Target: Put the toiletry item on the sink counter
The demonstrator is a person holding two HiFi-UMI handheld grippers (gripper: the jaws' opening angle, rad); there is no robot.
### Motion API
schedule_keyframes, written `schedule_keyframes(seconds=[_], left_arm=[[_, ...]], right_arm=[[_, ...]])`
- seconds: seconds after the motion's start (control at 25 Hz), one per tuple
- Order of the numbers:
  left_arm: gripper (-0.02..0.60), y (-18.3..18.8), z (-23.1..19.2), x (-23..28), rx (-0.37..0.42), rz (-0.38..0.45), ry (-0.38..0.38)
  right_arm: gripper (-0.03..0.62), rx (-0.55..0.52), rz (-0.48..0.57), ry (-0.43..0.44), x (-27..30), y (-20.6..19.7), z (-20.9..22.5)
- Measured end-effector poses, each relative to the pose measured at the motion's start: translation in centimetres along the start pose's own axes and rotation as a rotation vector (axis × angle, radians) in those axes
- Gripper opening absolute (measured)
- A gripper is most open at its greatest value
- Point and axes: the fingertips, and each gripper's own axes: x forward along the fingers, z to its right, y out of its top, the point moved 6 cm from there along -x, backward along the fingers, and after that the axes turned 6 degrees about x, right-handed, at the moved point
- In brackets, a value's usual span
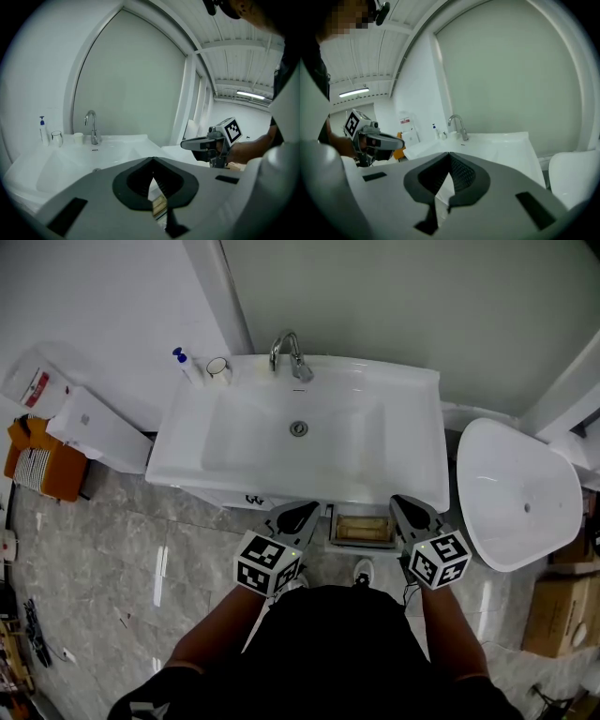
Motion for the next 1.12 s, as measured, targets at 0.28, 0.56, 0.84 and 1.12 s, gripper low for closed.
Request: schedule_keyframes(seconds=[0.28,0.56,0.84,1.12], left_arm=[[0.000,0.4,0.1,0.1,0.010,0.018,-0.007],[0.000,-0.4,0.4,0.4,0.008,0.002,-0.013],[0.000,-0.6,0.4,0.4,0.009,0.000,-0.020],[0.000,-0.4,-0.2,-0.4,0.005,0.015,-0.031]], right_arm=[[0.003,0.038,0.127,-0.109,-2.9,0.3,1.6],[0.003,0.103,0.106,-0.062,-2.9,-1.4,1.2],[0.003,0.080,0.075,-0.067,-2.5,-1.8,0.5],[0.003,0.070,0.052,-0.068,-2.1,-1.9,-0.9]])
